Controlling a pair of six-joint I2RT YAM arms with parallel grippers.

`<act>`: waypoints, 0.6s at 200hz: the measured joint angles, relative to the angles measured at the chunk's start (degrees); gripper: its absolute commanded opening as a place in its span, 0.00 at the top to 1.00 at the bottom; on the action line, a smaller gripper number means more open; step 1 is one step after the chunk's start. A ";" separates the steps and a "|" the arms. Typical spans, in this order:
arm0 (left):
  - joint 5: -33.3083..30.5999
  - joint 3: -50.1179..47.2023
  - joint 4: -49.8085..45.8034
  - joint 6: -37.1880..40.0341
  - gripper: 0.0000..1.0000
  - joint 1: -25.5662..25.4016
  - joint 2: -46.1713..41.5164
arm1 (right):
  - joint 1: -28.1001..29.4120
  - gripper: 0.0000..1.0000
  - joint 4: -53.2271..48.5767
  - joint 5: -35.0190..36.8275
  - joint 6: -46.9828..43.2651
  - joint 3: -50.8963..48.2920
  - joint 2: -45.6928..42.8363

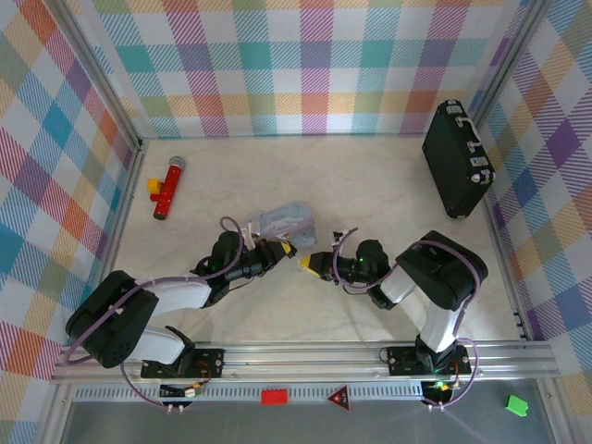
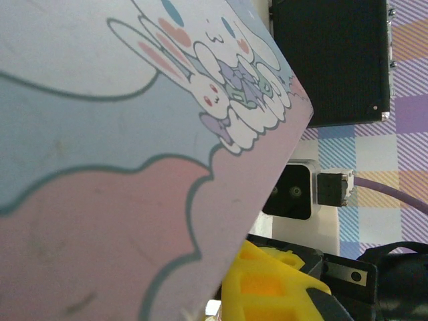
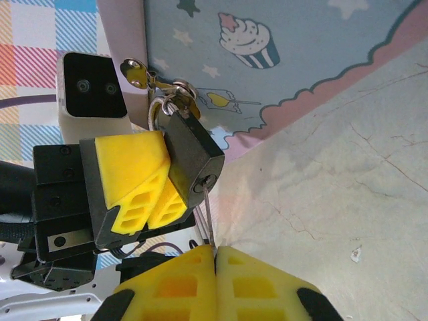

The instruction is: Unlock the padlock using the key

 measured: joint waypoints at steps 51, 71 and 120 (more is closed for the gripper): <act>0.42 -0.46 1.36 -0.85 1.00 0.22 -0.26 | -1.27 1.00 -0.04 -1.46 0.33 0.74 -0.02; 0.39 -0.46 1.51 -1.09 1.00 0.22 -0.66 | -2.14 1.00 0.00 -2.47 1.09 1.07 -0.02; -0.04 -0.46 2.56 -1.44 1.00 0.20 -0.74 | -2.62 1.00 -0.02 -3.41 2.43 1.84 0.00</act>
